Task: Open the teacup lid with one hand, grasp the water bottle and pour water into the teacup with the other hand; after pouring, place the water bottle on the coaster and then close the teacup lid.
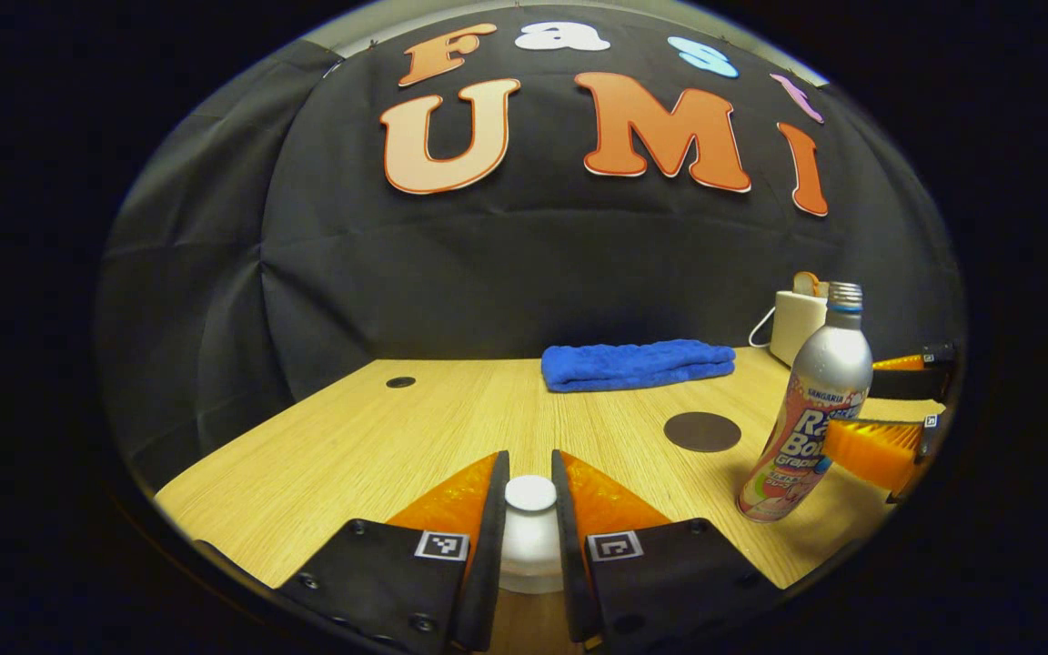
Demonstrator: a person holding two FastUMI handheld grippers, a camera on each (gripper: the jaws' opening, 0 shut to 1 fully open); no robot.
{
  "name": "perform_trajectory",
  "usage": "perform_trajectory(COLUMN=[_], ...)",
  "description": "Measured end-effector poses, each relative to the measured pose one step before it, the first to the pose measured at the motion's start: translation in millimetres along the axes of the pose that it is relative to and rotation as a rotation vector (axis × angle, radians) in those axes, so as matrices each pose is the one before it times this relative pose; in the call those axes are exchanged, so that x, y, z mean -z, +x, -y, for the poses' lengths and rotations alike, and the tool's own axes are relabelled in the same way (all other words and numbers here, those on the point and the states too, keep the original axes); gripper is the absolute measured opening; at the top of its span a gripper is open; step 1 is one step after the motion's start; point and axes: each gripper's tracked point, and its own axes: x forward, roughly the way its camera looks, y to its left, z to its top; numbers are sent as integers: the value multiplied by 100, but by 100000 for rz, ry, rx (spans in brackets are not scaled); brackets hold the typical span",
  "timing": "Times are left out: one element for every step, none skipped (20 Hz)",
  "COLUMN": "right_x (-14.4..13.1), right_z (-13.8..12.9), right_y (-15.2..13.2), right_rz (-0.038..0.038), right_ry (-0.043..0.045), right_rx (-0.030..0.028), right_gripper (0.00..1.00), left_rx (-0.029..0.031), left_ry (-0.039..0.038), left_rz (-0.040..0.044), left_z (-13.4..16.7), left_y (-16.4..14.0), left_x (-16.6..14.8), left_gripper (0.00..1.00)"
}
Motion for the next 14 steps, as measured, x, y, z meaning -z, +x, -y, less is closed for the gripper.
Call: perform_trajectory(right_x=[246,180,234,306,434,530,224,-182,-373,-340,-371,-240,-483,-656], right_z=[-166,-308,-177,-202,-204,-251,-258,-181,-178,-16,289,194,231,285], right_y=[383,352,262,401,391,358,160,-21,137,50,94,175,21,0], right_rz=[-967,-781,-956,-1018,-1985,-1940,-1047,-43,1056,539,350,-42,317,889], right_ry=[-194,-315,-383,-383,-370,-457,24,35,-353,-1954,-2750,-3249,-3418,-4147], right_rx=[-608,-465,-221,-159,-155,-114,-247,64,50,503,1700,1400,1225,1430], right_gripper=[96,96,96,96,96,94,93,89,85,82,81,81,81,81], left_rx=[-799,-1034,-1002,-414,-857,-519,-862,-543,-1062,-151,-481,-551,-1151,-742], left_ry=[-392,-13,-225,-148,-409,-294,-366,278,139,-173,-889,-395,-270,-205], left_rz=[1262,525,689,15,-51,-209,172,-23,243,-218,-47,-359,-59,63], left_z=[-344,-263,-452,-319,-432,-384,-466,-414,-523,-389,-399,-564,-557,-485], left_y=[-40,-72,-178,-94,-4,-38,-155,-75,-109,-41,-40,-60,1,-36], left_x=[-502,-105,-196,-71,-19,-28,136,9,-53,78,-17,110,43,-52], left_gripper=[34,34,34,33,34,34,33,34,36,34,34,33,33,34])
